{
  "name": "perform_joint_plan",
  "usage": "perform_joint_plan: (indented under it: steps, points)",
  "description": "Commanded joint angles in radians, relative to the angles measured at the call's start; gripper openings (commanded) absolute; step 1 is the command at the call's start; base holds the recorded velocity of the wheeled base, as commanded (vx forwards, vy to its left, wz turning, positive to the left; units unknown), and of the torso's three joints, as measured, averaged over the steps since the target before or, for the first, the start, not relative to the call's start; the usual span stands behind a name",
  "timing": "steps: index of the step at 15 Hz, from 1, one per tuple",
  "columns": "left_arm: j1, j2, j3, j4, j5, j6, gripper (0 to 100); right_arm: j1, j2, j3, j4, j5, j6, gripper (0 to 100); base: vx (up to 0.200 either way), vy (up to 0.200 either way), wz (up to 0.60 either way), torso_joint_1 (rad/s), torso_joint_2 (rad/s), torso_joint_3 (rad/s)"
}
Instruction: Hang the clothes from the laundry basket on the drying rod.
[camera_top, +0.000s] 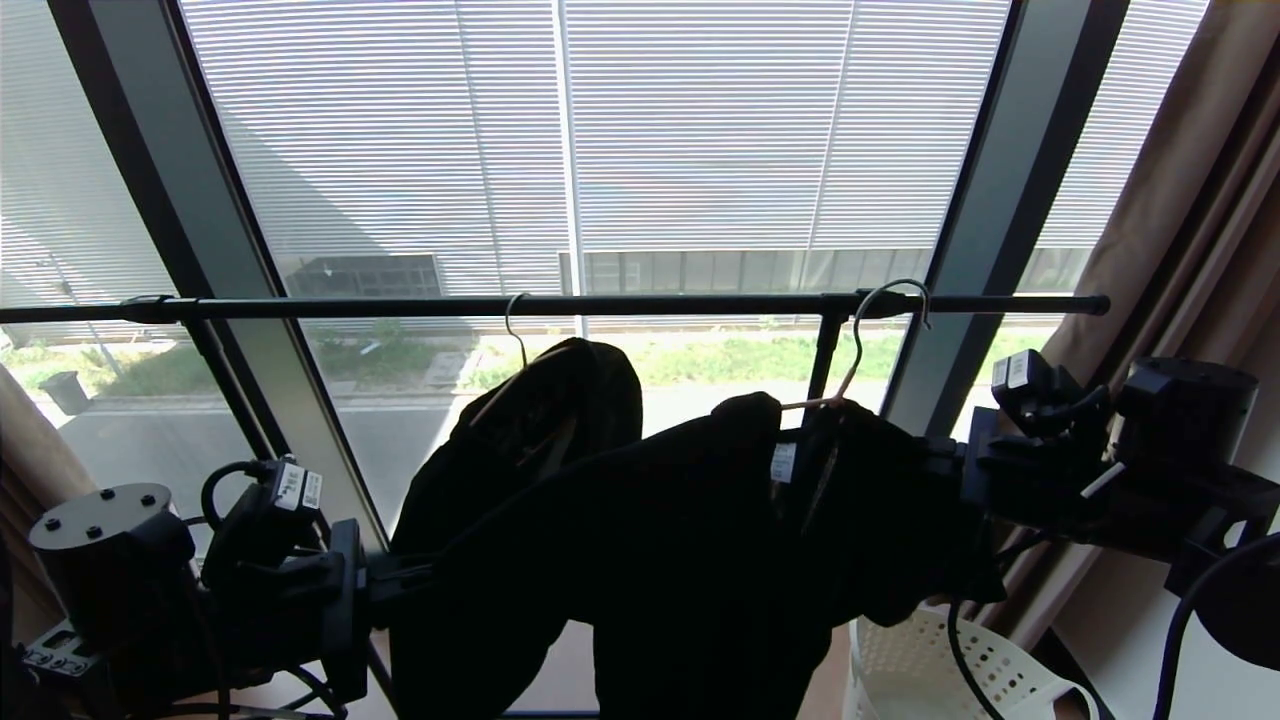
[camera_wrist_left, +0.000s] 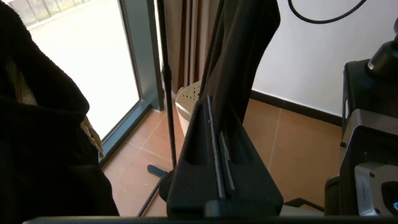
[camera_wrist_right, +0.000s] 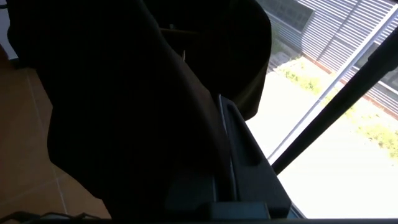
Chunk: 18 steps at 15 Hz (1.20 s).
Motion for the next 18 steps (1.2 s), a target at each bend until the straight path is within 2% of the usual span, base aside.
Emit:
perform_joint_plan:
  steps: [1, 4, 10, 12, 18]
  points:
    - [-0.003, 0.059, 0.033, -0.016, 0.002, -0.002, 0, -0.018, 0.014, -0.007, -0.014, 0.002, -0.001, 0, 0.000, 0.000, 0.00, 0.000, 0.00, 0.000]
    - [-0.003, 0.065, 0.039, -0.016, 0.002, -0.005, 0, -0.044, 0.030, -0.010, -0.054, 0.007, 0.002, 0, 0.000, 0.000, 0.00, 0.000, 0.00, 0.000]
    - [0.000, 0.064, 0.044, -0.016, 0.002, 0.000, 0, -0.084, 0.032, -0.025, -0.054, 0.013, 0.004, 0, 0.000, 0.000, 0.00, 0.000, 0.00, 0.000]
    - [0.002, 0.062, 0.041, -0.016, 0.002, 0.001, 0, -0.102, 0.034, -0.036, -0.052, 0.053, 0.004, 0, 0.000, 0.000, 0.00, 0.000, 0.00, 0.000]
    - [0.000, 0.064, 0.045, -0.016, 0.002, 0.001, 0, -0.113, 0.044, -0.044, -0.054, 0.057, 0.004, 0, 0.000, 0.000, 0.00, 0.000, 0.00, 0.000]
